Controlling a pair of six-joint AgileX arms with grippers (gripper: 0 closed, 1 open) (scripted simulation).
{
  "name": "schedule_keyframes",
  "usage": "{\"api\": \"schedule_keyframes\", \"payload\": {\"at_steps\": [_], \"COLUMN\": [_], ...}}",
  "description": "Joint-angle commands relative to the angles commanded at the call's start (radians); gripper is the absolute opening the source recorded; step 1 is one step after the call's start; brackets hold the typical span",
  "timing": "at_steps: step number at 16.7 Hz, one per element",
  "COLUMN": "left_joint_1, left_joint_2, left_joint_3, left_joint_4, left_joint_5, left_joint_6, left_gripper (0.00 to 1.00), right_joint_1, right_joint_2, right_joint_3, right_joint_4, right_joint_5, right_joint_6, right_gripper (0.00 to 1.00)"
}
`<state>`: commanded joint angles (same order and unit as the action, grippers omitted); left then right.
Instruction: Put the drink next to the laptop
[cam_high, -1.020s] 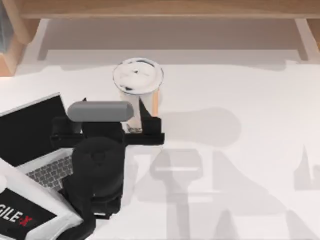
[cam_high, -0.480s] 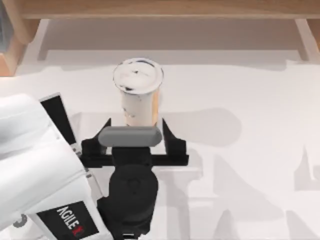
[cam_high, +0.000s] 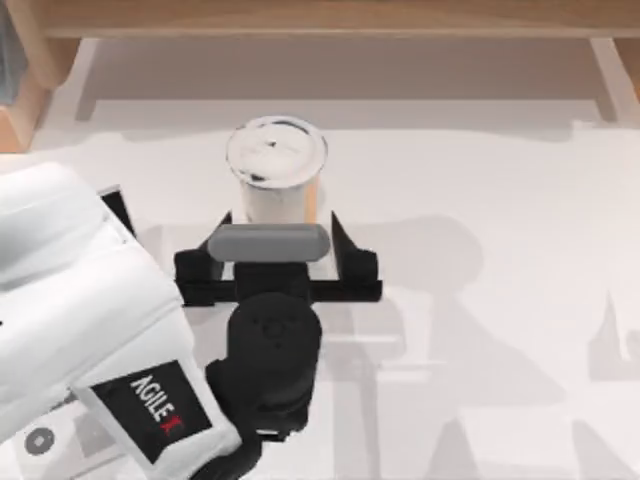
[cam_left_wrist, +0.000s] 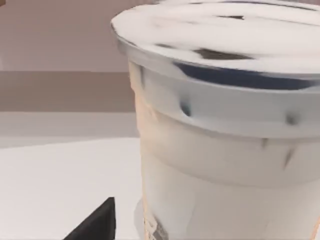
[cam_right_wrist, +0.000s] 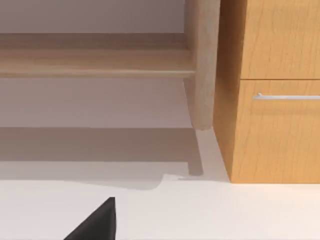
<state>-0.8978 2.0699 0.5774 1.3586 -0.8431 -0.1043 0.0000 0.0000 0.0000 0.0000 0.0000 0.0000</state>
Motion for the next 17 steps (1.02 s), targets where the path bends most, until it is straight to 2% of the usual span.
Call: {"api": "schedule_keyframes", "payload": {"at_steps": [5,9,17], "left_joint_1": [0.113,0.12,0.12], "left_joint_2": [0.078,0.083,0.083], "left_joint_3": [0.132,0.141,0.141], "left_joint_4": [-0.042,-0.045,-0.045], "left_joint_5": [0.113,0.12,0.12], "left_joint_6": [0.02,0.021,0.021], "left_gripper": [1.0,1.0,0.4], "right_joint_1": [0.0,0.0,0.0], "right_joint_2": [0.0,0.0,0.0], "right_joint_3": [0.0,0.0,0.0], "right_joint_4": [0.0,0.0,0.0], "right_joint_5": [0.0,0.0,0.0], "right_joint_6": [0.0,0.0,0.0], "right_gripper": [1.0,1.0,1.0]}}
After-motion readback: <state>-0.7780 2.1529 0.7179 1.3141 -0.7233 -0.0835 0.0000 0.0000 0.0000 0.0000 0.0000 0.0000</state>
